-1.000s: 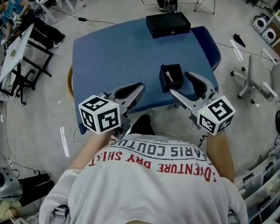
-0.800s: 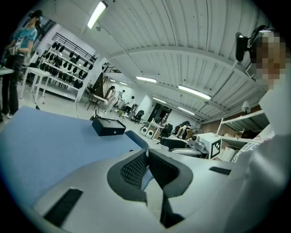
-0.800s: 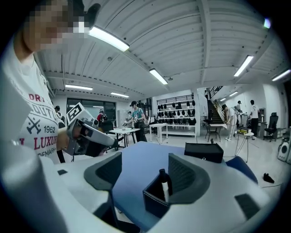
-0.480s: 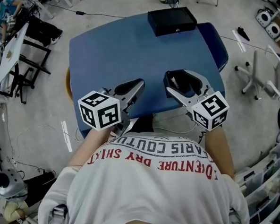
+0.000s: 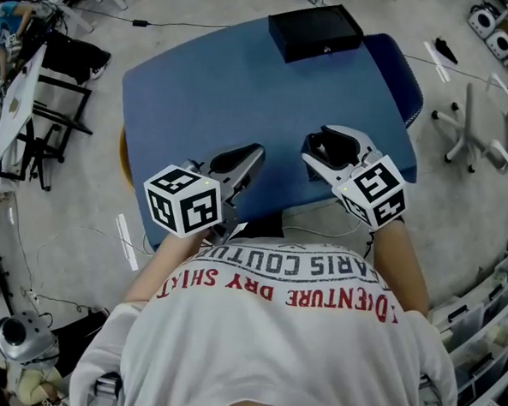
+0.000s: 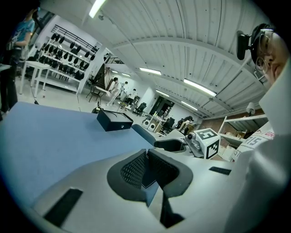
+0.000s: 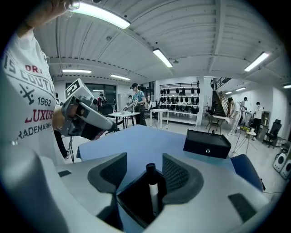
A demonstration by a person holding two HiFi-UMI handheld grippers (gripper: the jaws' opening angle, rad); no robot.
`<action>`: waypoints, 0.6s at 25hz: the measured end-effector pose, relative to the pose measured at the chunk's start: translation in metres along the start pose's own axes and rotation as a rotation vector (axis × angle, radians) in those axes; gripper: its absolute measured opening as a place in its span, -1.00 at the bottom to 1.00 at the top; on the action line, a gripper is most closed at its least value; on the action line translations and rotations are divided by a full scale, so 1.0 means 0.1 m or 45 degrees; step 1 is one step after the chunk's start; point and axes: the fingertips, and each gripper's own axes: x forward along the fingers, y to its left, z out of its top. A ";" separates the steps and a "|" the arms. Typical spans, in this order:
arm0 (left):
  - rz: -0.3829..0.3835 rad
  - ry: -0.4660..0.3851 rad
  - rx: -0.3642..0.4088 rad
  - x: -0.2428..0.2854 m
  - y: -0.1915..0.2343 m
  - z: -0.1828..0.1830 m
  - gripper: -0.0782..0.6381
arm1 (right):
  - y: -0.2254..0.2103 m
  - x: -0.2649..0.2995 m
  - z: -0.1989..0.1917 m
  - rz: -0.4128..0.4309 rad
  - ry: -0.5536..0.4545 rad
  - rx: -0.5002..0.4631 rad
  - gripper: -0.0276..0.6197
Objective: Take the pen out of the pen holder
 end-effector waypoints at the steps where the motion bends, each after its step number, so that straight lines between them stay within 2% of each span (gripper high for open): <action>1: 0.001 0.003 -0.004 0.01 0.02 0.00 -0.67 | -0.01 0.03 -0.02 -0.002 0.026 -0.007 -0.15; 15: -0.026 0.014 -0.040 0.10 0.18 0.04 -0.67 | -0.08 0.23 -0.18 -0.049 0.323 -0.062 -0.52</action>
